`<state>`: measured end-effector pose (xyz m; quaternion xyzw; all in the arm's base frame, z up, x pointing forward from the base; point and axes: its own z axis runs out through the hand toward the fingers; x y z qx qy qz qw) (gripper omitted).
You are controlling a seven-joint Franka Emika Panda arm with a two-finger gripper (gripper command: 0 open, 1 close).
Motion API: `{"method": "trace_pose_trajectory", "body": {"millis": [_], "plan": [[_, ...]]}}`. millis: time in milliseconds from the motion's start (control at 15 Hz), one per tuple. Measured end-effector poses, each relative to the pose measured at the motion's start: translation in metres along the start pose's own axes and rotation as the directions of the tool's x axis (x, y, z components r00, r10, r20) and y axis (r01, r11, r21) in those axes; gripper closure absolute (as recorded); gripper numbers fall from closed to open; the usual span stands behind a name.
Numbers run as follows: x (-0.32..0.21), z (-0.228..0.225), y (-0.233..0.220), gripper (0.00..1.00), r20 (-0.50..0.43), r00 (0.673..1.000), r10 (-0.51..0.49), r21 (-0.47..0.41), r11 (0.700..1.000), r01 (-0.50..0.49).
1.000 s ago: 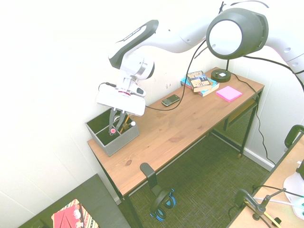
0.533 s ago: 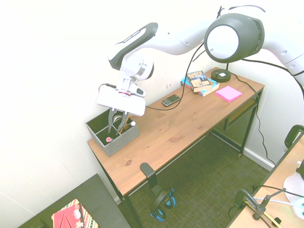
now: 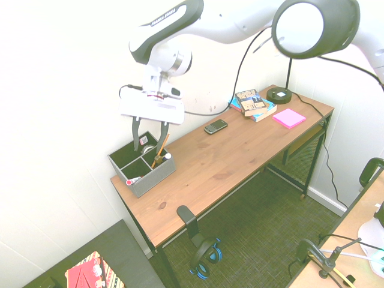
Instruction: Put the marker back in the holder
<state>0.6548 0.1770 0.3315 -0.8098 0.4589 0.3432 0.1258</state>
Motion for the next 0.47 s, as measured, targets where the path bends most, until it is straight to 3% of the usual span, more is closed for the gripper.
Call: {"method": "trace_pose_trajectory", "body": {"millis": [200,467], "plan": [[-0.018,-0.063,0.058,0.00,-0.177,0.982,-0.062,-0.044,0.998,0.055],[-0.061,-0.115,0.132,0.00,-0.400,0.903,-0.156,-0.108,0.987,0.122]]}}
